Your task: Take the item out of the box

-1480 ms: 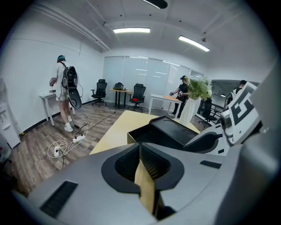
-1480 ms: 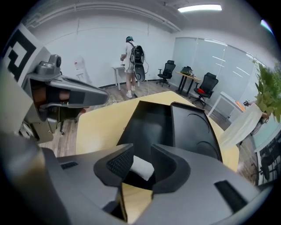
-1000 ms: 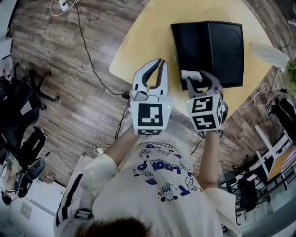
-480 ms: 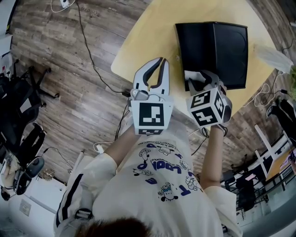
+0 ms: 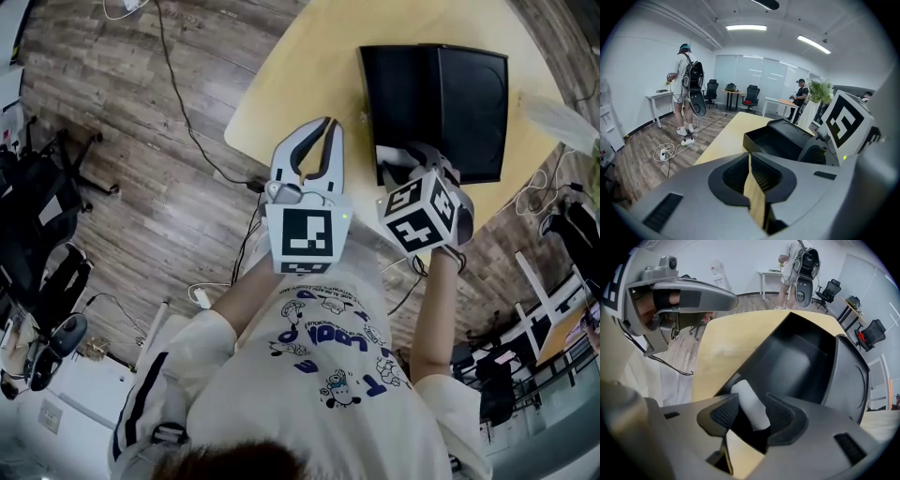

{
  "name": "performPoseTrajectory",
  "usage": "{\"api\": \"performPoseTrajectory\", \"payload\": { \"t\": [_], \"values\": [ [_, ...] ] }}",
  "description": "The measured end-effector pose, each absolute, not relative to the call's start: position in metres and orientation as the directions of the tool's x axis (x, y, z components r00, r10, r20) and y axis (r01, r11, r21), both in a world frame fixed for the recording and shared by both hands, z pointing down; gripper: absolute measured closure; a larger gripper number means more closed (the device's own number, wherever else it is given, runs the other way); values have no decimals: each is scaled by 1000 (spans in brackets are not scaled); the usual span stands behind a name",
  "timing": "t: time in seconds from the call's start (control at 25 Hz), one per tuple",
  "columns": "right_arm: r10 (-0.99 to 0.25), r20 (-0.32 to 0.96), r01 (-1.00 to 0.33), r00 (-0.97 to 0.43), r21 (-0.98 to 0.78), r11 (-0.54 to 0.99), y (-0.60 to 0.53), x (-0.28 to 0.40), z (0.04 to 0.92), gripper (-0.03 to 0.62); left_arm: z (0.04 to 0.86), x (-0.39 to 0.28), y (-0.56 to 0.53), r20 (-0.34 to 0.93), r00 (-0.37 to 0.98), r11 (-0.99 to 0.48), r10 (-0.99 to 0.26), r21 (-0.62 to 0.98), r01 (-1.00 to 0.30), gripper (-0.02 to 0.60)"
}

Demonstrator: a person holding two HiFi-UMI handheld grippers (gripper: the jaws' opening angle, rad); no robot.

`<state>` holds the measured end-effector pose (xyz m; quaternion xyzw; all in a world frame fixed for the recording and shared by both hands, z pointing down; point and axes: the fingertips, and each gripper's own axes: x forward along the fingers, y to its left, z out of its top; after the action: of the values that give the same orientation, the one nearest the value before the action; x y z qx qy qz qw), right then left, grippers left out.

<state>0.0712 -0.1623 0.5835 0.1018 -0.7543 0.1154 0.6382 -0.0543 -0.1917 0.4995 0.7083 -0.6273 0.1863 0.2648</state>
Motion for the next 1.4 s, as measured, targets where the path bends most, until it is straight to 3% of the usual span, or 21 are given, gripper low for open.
{"api": "performPoseTrajectory", "payload": {
  "t": [0.32,0.92,1.4],
  "values": [
    [41,989,-255,-144,-77,964,-160,69,590,397,502,-55,-191,602,141,-69,-786,142,-987,554],
    [9,997,-230,-79,-27,973,-160,63,599,437,504,-59,-192,606,133,-57,-785,143,-988,554],
    [-45,988,-390,-150,-17,921,-173,55,596,450,502,-62,-193,598,136,-63,-790,142,-988,554]
  ]
}}
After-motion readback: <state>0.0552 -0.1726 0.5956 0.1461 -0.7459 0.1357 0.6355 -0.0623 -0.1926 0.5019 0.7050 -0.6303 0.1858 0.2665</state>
